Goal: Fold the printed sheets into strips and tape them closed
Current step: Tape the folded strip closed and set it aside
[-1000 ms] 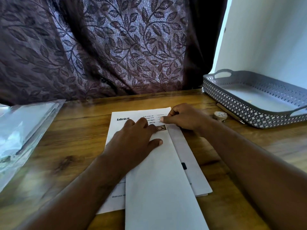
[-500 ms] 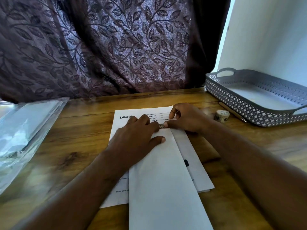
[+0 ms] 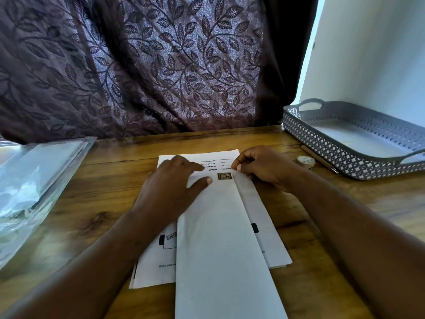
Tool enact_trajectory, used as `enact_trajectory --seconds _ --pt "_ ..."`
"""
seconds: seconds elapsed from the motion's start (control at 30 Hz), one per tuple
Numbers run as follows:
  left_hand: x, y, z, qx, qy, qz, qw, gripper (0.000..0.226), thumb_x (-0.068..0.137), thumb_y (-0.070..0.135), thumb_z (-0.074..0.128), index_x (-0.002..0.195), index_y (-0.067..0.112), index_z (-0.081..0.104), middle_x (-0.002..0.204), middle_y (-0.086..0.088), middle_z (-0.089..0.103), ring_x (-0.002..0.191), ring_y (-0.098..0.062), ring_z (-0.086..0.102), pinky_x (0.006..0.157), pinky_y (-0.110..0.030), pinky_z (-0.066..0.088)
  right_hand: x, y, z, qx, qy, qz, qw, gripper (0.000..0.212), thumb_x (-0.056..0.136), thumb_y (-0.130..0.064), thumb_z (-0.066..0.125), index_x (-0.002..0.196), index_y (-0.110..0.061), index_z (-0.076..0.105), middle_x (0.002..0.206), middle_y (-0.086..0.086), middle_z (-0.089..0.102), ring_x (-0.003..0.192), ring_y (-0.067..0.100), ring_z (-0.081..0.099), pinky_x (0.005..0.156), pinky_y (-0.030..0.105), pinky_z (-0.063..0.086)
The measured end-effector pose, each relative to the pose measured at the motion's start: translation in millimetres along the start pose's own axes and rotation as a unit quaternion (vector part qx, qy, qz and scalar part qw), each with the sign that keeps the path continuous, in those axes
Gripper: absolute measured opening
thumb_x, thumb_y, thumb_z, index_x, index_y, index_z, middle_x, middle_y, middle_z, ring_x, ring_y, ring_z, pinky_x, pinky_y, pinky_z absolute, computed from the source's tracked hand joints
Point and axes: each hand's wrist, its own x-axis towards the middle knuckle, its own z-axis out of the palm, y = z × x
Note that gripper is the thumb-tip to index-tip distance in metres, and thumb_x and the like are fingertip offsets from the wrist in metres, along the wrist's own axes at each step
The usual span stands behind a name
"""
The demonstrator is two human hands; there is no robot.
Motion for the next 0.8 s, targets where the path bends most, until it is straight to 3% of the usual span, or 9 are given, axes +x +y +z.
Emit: enact_trajectory --seconds 0.23,0.3,0.4,0.47,0.53,0.6,0.7,0.8 --pt "3.7 -16.9 -6.7 0.024 -0.052 -0.064 0.996 0.079 0.065 0.091 0.055 0.124 0.039 0.065 0.123 0.012 0.062 0.117 -0.017 0.057 0.097 -0.049 0.049 -1.7 3.9 4.7 -0.030 0.045 -0.047 0.997 0.007 0.090 -0.026 0.075 0.090 -0.020 0.078 0.095 -0.011 0.073 0.079 0.001 0.064 0.064 0.020 0.049" --pt "4.8 -18.4 -4.6 0.000 -0.042 -0.057 0.997 0.066 0.066 0.085 0.062 0.115 0.040 0.067 0.111 0.014 0.062 0.107 -0.015 0.058 0.091 -0.044 0.050 -2.9 2.5 6.4 -0.047 0.044 -0.061 0.996 0.010 0.087 -0.028 0.079 0.089 -0.018 0.078 0.095 -0.007 0.073 0.089 0.006 0.064 0.072 0.028 0.051" --pt "6.3 -22.0 -1.8 -0.068 -0.015 -0.049 0.996 0.027 0.078 0.060 0.074 0.093 0.040 0.065 0.094 0.019 0.060 0.089 -0.006 0.057 0.070 -0.029 0.044 -3.3 0.7 8.1 -0.053 0.049 -0.078 0.994 0.012 0.089 -0.027 0.077 0.092 -0.015 0.079 0.098 -0.003 0.075 0.092 0.010 0.066 0.076 0.031 0.052" --pt "7.6 -23.2 -1.5 -0.117 -0.003 -0.063 0.991 0.014 0.083 0.046 0.075 0.084 0.038 0.064 0.088 0.020 0.062 0.080 0.001 0.056 0.061 -0.022 0.036 -3.5 -0.2 8.2 -0.031 0.053 -0.084 0.995 0.014 0.093 -0.027 0.072 0.095 -0.015 0.078 0.095 -0.003 0.075 0.085 0.005 0.065 0.072 0.027 0.051" --pt "8.4 -23.7 -0.6 -0.148 0.000 -0.069 0.987 0.011 0.086 0.041 0.075 0.082 0.037 0.066 0.083 0.022 0.065 0.076 0.004 0.055 0.060 -0.021 0.035 -4.8 -3.2 9.9 0.005 0.042 -0.091 0.995 0.014 0.096 -0.026 0.069 0.098 -0.016 0.078 0.091 -0.008 0.074 0.073 -0.006 0.061 0.063 0.013 0.046" --pt "8.3 -22.7 0.0 -0.166 0.002 -0.069 0.984 0.009 0.087 0.039 0.075 0.082 0.036 0.068 0.081 0.022 0.067 0.075 0.004 0.056 0.061 -0.022 0.036 -5.5 -7.4 13.5 0.008 0.032 -0.106 0.994 0.017 0.098 -0.025 0.066 0.104 -0.015 0.078 0.099 -0.010 0.075 0.079 -0.008 0.062 0.066 0.008 0.047" --pt "8.6 -19.8 0.1 -0.187 0.013 -0.062 0.980 0.009 0.089 0.036 0.073 0.081 0.035 0.069 0.081 0.022 0.066 0.076 0.005 0.056 0.063 -0.022 0.037 -6.0 -12.4 18.3 -0.001 0.028 -0.121 0.992 0.019 0.098 -0.024 0.066 0.108 -0.013 0.078 0.110 -0.004 0.076 0.098 0.006 0.067 0.089 0.029 0.055" --pt "9.0 -16.2 -0.6 -0.198 0.020 -0.061 0.978 0.009 0.091 0.034 0.071 0.083 0.033 0.070 0.086 0.021 0.067 0.080 0.005 0.056 0.066 -0.021 0.037 -8.2 -15.8 19.1 0.008 0.022 -0.116 0.993 0.018 0.096 -0.023 0.068 0.104 -0.011 0.079 0.102 -0.001 0.077 0.096 0.013 0.070 0.092 0.039 0.057"
